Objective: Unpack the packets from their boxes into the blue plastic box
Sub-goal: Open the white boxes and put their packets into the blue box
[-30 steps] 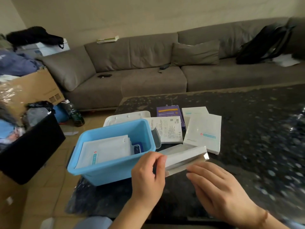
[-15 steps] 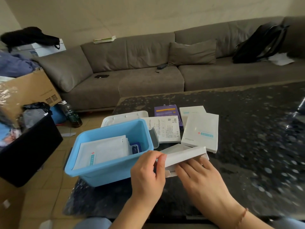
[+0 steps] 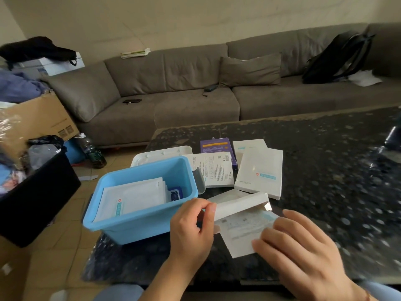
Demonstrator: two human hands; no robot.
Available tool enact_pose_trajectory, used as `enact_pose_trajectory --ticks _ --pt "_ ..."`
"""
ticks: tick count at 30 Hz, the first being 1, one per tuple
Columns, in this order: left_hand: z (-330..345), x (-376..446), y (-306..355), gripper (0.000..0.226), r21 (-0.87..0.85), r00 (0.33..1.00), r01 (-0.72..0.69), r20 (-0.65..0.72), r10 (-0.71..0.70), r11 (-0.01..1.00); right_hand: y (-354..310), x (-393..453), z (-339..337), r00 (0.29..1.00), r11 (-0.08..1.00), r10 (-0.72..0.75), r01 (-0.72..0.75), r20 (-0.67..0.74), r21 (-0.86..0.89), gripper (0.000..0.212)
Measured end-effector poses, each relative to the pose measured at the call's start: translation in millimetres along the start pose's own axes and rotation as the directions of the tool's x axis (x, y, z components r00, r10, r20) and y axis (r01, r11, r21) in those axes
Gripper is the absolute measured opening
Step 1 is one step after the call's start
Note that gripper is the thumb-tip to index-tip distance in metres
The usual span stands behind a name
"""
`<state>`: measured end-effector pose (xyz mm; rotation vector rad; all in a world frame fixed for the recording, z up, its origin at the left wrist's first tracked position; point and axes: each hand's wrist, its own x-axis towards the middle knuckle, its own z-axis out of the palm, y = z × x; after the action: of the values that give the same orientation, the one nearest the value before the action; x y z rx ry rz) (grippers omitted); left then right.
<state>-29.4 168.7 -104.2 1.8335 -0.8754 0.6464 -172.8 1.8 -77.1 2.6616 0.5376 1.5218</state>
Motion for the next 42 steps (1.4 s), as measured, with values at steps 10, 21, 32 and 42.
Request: enact_pose_trajectory --ticks 10,21,32,42 --pt "-8.7 -31.1 9.7 0.022 -0.051 0.982 -0.037 0.186 0.046 0.998 36.9 69.1 -51.9 0.845 0.786 0.526 -0.525 0.094 0.326 0.030" --pt "-46.2 -22.0 23.5 0.014 -0.179 1.000 -0.003 0.016 0.006 0.984 63.1 146.2 -16.0 0.670 0.668 0.353 -0.670 0.653 0.325 0.036" --pt "-81.8 74.6 53.5 0.012 -0.697 0.563 0.678 0.287 -0.775 0.235 9.5 157.5 41.2 0.642 0.451 0.678 -0.747 0.357 0.488 0.053" --pt "-130.4 89.5 1.9 0.023 -0.798 0.528 0.572 0.179 -0.830 0.191 -10.4 157.2 108.7 0.290 -0.271 0.496 -0.844 0.819 0.463 0.064"
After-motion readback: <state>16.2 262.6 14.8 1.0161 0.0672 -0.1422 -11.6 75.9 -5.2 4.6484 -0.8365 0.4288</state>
